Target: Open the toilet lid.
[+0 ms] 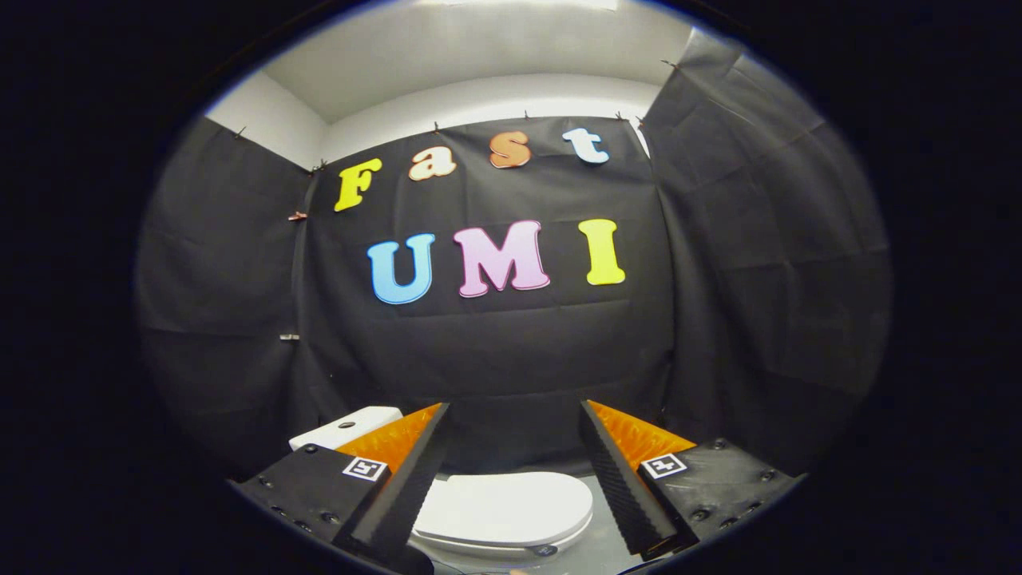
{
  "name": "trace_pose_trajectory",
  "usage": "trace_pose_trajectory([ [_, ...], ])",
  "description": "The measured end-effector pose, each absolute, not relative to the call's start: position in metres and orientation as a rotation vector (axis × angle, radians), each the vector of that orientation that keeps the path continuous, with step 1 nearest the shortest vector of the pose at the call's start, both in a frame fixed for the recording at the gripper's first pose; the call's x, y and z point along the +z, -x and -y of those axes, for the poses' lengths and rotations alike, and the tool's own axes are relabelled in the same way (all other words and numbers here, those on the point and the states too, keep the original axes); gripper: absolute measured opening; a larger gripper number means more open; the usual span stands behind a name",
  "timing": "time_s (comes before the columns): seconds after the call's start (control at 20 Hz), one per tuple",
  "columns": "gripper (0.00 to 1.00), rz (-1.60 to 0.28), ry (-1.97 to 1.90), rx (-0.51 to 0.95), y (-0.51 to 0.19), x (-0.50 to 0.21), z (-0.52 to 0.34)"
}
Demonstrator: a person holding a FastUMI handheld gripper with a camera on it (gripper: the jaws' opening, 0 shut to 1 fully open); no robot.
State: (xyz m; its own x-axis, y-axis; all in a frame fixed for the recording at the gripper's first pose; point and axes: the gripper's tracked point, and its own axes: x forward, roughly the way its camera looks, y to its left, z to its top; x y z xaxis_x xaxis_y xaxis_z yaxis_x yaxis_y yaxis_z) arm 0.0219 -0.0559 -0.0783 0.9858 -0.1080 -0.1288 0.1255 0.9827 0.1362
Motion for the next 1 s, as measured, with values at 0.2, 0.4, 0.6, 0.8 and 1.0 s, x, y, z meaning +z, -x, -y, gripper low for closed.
trace_pose_trajectory([
  [0.2,0.98,-0.206,-0.22,-0.184,-0.028,-0.129,0.09],
  [0.4,0.99,-0.284,-0.295,-0.231,-0.029,-0.177,0.118],
  [0.6,0.99,-0.368,-0.397,-0.268,-0.032,-0.23,0.141],
  [0.8,0.99,-0.451,-0.485,-0.306,-0.032,-0.282,0.154],
  [1.0,0.99,-0.491,-0.553,-0.336,-0.033,-0.32,0.162],
])
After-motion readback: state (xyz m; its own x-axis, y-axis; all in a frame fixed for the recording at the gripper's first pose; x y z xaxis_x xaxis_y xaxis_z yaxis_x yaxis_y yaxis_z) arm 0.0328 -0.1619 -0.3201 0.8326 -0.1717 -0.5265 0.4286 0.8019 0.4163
